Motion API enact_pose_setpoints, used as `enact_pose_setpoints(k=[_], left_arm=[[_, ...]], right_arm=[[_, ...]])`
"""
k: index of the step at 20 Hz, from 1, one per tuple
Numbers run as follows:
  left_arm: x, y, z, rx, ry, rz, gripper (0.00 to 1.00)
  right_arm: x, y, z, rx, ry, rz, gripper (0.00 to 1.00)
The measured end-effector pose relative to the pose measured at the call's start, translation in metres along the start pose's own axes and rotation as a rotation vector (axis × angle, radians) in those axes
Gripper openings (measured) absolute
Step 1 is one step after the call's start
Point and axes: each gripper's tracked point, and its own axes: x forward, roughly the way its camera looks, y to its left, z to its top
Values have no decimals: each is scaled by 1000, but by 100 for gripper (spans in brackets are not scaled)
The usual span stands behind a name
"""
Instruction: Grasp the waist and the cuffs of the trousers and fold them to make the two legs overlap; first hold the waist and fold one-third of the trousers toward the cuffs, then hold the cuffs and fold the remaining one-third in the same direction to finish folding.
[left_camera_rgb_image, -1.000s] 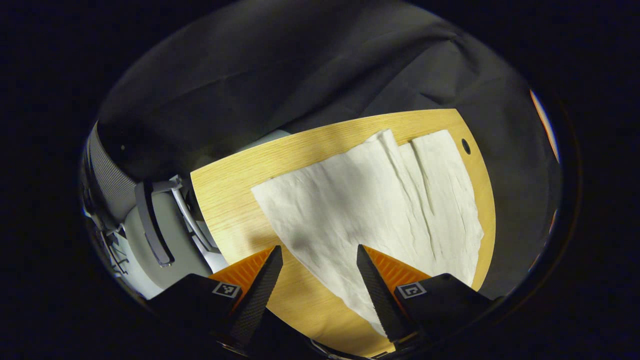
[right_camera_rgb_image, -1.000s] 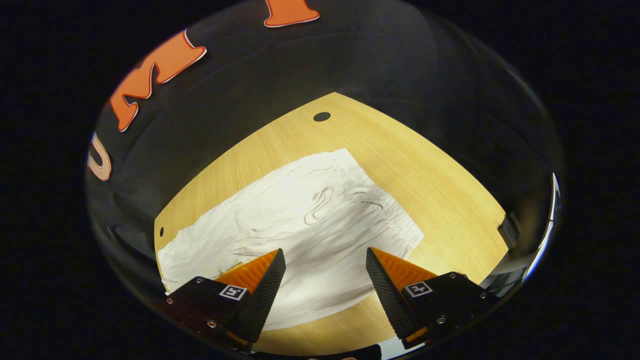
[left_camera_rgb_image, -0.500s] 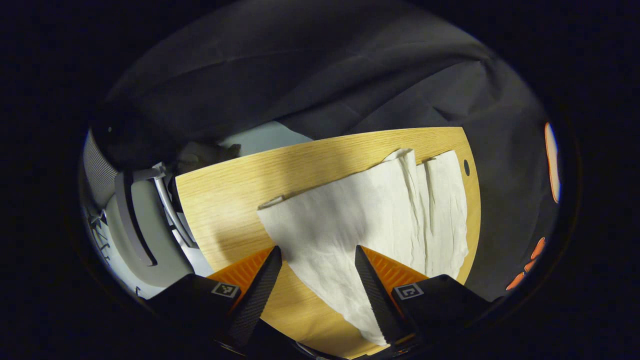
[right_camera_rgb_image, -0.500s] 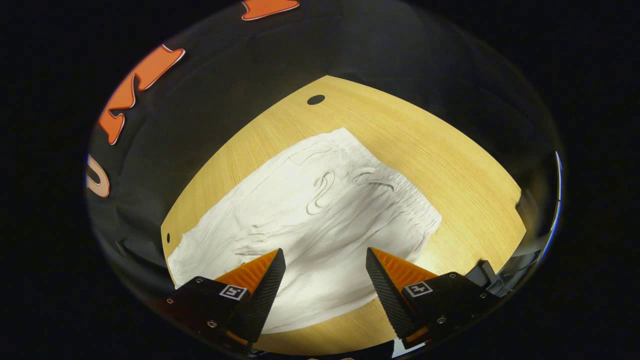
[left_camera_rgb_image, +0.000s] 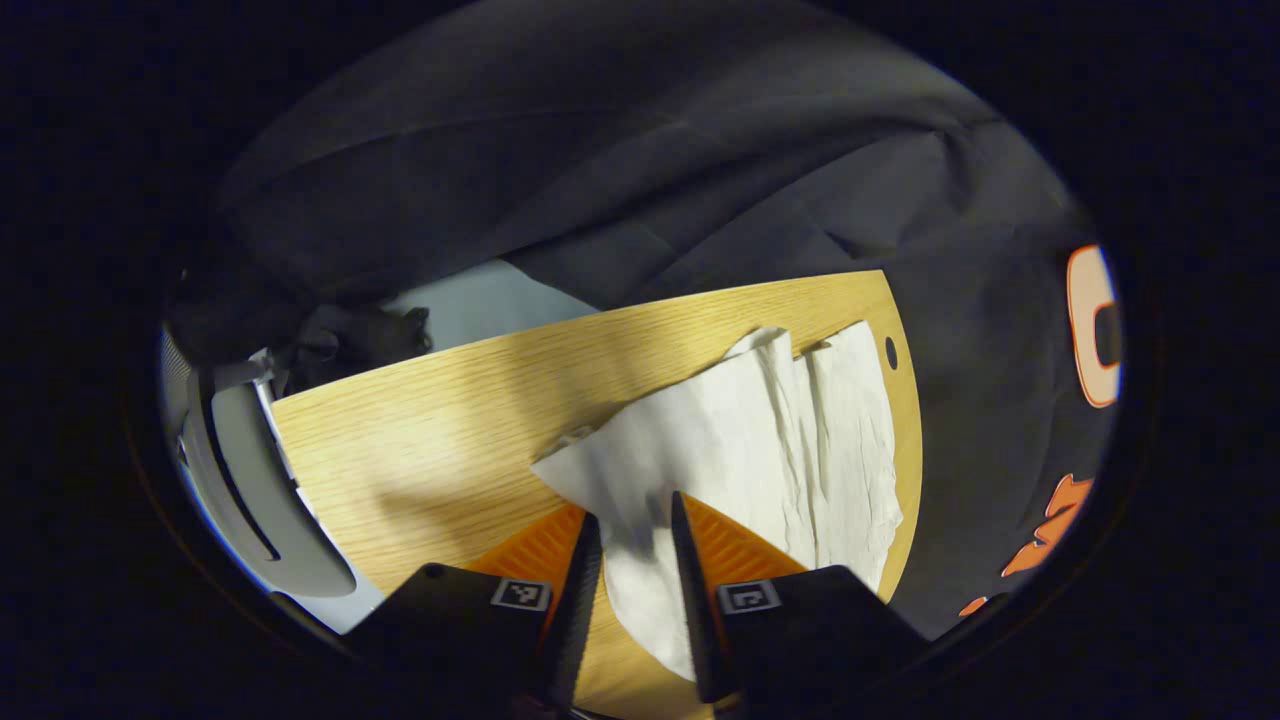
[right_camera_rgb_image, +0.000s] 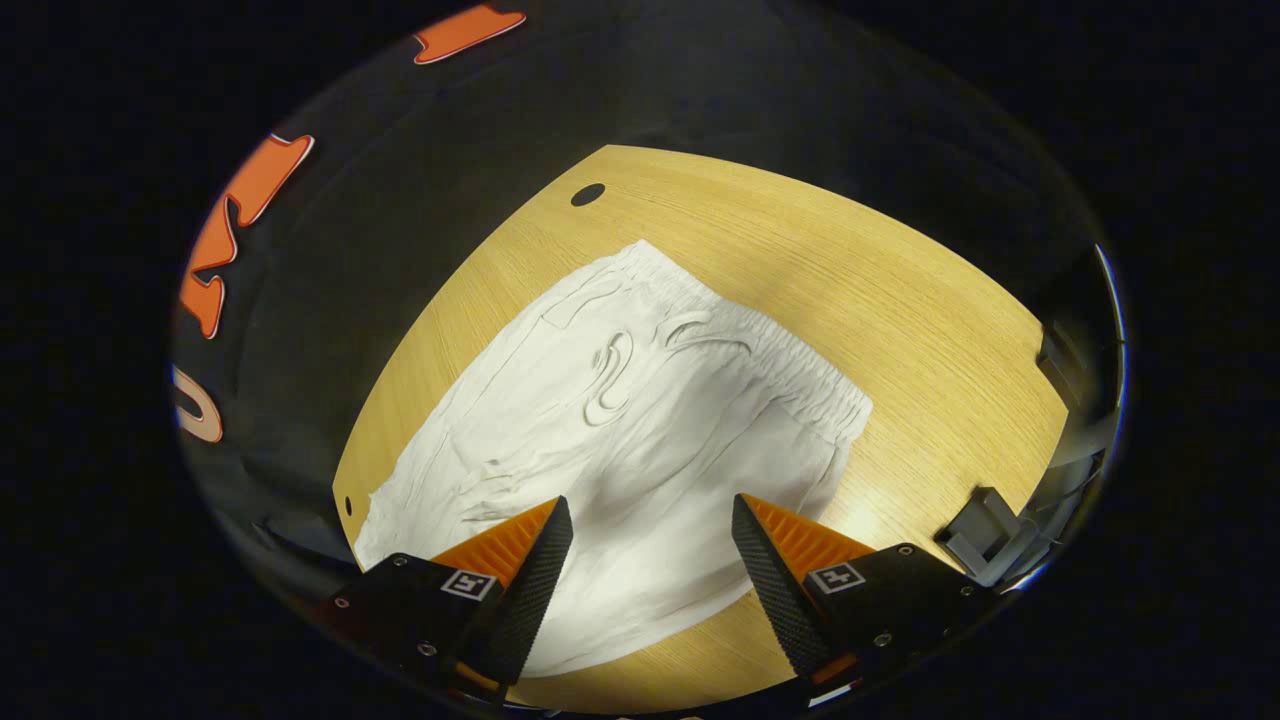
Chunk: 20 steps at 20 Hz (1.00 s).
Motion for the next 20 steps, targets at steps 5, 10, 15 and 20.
enact_pose_setpoints(k=[5,10,15,20], left_arm=[[8,-19,1,28,-18,-32,8],[-8,-30,4,84,-62,-36,4],[-22,-40,8,102,-90,-45,4],[-31,-52,7,128,-101,-51,4]], right_arm=[[-8,-30,7,70,-32,-13,97],[1,-70,3,101,-16,-72,96],[19,-87,6,153,-14,-108,96],[35,-81,8,92,-27,-161,86]])
